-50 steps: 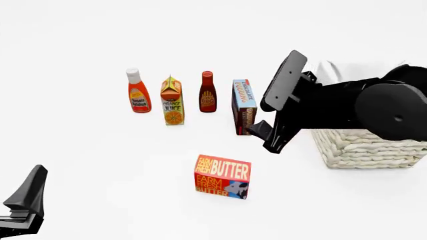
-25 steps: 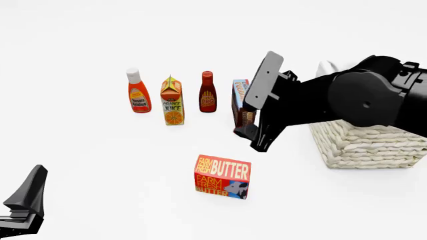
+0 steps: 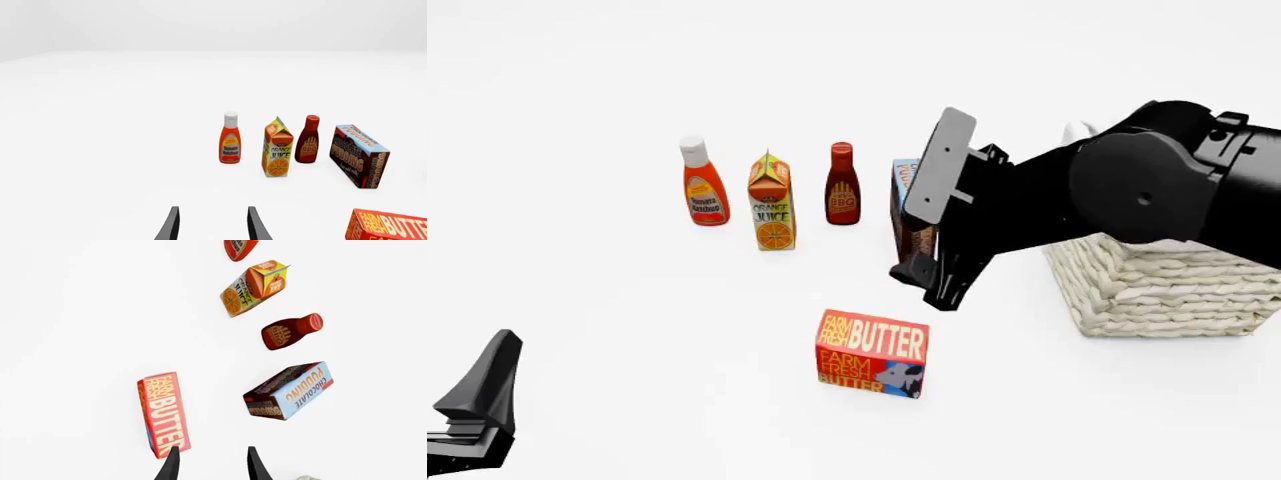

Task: Pick the butter and place it in the basket.

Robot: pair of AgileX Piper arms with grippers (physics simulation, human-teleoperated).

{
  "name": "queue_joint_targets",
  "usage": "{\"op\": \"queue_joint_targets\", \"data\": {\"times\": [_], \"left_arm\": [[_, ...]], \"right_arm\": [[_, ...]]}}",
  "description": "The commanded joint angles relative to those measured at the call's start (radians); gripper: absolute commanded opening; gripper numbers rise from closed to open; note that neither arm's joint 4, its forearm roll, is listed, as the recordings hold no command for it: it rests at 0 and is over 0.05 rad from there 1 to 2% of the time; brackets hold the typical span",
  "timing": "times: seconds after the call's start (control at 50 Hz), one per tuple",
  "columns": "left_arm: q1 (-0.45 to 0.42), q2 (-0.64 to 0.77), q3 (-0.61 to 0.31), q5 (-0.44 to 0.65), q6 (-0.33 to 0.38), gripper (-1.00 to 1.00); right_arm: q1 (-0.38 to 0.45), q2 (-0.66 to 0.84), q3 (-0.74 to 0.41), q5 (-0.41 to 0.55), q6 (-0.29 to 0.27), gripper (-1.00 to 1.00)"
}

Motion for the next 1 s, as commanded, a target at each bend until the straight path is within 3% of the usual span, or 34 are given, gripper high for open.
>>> {"op": "queue_joint_targets", "data": {"times": [0.02,0.42,1.0], "left_arm": [[0.0,0.0,0.0,0.0,0.0,1.0],[0.0,0.0,0.0,0.0,0.0,1.0],[0.0,0.0,0.0,0.0,0.0,1.0]], "right_arm": [[0.007,0.023,-0.012,0.027,-0.013,1.0],[-0.005,0.085,-0.047,0.036,-0.033,1.0],[0.051,0.139,-0.063,0.042,-0.012,1.0]]}}
